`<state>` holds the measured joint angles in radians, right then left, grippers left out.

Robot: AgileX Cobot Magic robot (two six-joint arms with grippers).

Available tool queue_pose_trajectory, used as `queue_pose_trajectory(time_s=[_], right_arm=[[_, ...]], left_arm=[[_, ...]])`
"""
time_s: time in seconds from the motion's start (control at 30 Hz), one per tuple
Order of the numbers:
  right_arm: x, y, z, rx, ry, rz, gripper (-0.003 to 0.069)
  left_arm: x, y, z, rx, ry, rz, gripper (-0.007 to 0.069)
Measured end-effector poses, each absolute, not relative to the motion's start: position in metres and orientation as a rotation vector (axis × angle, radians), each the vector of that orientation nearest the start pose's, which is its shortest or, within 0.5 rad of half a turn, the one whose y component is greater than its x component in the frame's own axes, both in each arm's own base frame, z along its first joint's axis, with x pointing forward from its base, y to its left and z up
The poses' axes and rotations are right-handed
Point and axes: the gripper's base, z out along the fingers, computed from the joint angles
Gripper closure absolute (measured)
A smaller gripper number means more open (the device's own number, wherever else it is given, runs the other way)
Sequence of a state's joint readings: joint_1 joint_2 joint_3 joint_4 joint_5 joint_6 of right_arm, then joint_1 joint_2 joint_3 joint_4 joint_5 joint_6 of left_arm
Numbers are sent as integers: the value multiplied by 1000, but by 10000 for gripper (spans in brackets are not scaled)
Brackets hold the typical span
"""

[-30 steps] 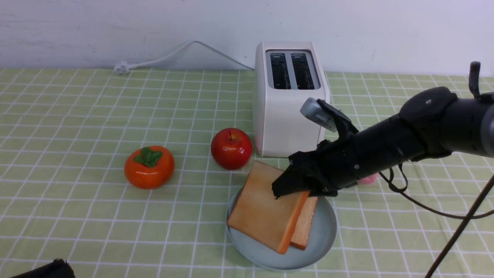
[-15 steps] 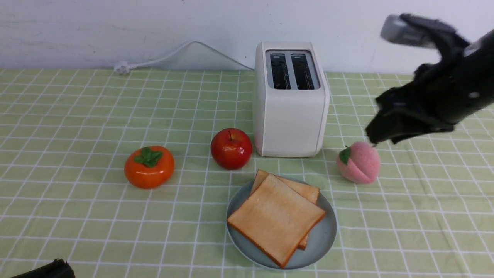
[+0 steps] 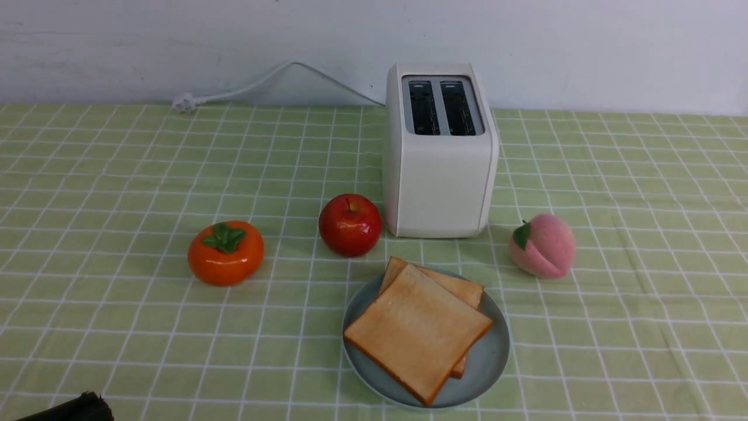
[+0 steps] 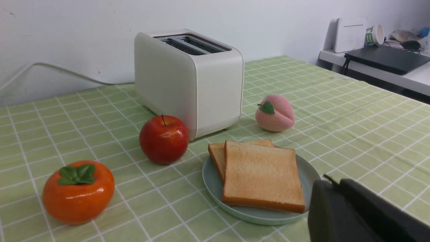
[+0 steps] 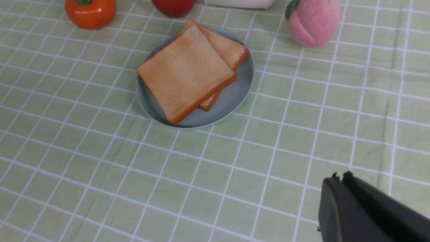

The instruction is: Take toasted bread from bread machine on green coffee tablecloth place on plate.

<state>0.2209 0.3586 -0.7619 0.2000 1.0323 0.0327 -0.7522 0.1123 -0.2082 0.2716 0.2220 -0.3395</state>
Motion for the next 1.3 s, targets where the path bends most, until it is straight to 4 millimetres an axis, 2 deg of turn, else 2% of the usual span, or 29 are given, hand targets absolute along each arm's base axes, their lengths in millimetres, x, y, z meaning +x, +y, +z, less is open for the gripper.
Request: queue_pose_trajectory(time_s=[0.07,0.1,0.23,0.3,0.67,0.77,0.9,0.97,1.03,1.07,1.13,1.3], right_arm=[[28,20,341,-179,2028,374,658],[19,15,333,-161,1892,352,655],[6,9,314,-124,1622,348,648],[7,9,308,-118,1593,346,645],[30,12,280,-128,1732,294,637],[34,10,272,-101,1762,268,669],[45,6,244,29,1799,189,679],[49,4,217,88,1809,141,678],[51,3,199,102,1800,130,678],[51,3,197,102,1801,130,678],[52,3,176,115,1856,132,678],[52,2,173,127,1877,137,678]], left_arm=[[45,-35,257,499,1556,-592,606],[45,-35,257,499,1556,-592,606],[45,-35,257,499,1557,-592,605],[45,-35,257,499,1556,-593,603],[45,-35,256,498,1562,-593,592],[45,-35,256,498,1563,-593,587],[45,-35,256,498,1563,-593,585],[45,-35,256,498,1563,-593,585],[45,-35,256,498,1563,-593,585],[45,-35,256,498,1563,-593,585],[45,-35,256,498,1563,-593,585],[45,-35,256,498,1564,-592,585]])
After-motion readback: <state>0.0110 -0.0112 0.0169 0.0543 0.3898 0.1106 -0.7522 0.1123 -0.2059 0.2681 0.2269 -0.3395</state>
